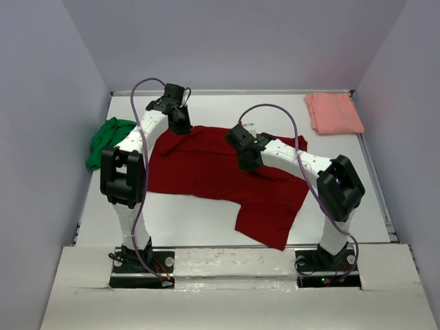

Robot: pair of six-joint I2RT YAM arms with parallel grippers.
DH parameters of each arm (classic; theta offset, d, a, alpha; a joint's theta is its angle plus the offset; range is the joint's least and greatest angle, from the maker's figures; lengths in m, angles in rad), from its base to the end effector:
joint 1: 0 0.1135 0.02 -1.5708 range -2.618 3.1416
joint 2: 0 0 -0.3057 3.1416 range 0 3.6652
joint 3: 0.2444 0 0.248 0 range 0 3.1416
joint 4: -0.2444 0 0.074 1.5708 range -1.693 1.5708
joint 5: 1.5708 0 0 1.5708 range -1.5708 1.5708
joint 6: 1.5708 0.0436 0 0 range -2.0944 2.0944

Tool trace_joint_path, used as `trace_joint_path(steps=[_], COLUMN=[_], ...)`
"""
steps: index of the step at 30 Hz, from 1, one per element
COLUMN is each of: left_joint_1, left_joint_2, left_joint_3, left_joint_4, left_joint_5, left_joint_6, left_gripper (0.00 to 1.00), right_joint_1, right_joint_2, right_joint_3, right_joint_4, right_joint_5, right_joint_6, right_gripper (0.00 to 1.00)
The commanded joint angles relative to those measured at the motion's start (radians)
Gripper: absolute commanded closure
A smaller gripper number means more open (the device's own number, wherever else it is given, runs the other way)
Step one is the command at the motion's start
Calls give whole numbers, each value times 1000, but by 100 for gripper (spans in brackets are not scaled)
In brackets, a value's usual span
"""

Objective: Fold and stack the t-shirts
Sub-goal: Fold the tshirt

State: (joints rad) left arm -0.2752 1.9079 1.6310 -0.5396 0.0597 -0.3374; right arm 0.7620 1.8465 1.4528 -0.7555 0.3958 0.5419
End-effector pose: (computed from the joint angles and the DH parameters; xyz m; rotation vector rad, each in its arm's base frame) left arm 0.4318 -0.1246 0.3083 -0.0465 2.4155 -0.3573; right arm 0.2975 0.2607 0.2665 -0.1727 2.5676 -0.0760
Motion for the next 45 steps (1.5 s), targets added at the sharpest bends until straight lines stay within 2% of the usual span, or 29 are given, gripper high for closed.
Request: trace_joint_path(steps=[1,5,6,9,14,17,18,20,23,24,25,26,27,32,40,45], left_joint_1=[-9,-15,-15,-21,-21,-22,-21,-21,-21,-22,-21,-22,-21,-22,7,56], left_joint_2=[-72,-69,-67,-56,-66,-70,-58,-47,-26,-23,-12,-1,14,164,272,313], left_joint_3=[-8,-3,-3,0,7,23,42,61,90,96,101,111,127,308,409,438], left_joint_4=[4,0,-2,-8,-8,-20,-31,-49,-57,-50,-42,-37,-49,-135,-135,-132], left_joint_5=[17,17,17,15,-29,-99,-110,-121,-101,-83,-66,-64,-64,-67,12,120], left_joint_6=[14,20,20,21,14,12,15,21,34,40,52,57,58,72,57,38], left_gripper=[80,80,80,80,80,80,80,80,82,85,96,100,100,100,100,100], right_joint_1=[33,71,80,129,175,148,126,79,-30,-96,-128,-160,-221,-365,-440,-480], right_joint_2=[-52,-90,-99,-128,-148,-159,-159,-167,-188,-185,-172,-159,-145,-11,129,158], right_joint_3=[-43,-86,-91,-108,-89,-83,-86,-101,-120,-114,-86,-68,-45,115,260,277], right_joint_4=[-21,-57,-68,-100,-163,-162,-156,-121,-61,-47,-35,-30,-28,-27,-65,-79], right_joint_5=[-3,55,63,101,199,244,239,203,175,164,160,158,163,86,26,-17], right_joint_6=[59,128,142,185,225,214,219,193,133,86,60,37,-3,-121,-188,-200], right_gripper=[94,72,58,41,39,49,61,69,100,100,100,100,100,100,100,100])
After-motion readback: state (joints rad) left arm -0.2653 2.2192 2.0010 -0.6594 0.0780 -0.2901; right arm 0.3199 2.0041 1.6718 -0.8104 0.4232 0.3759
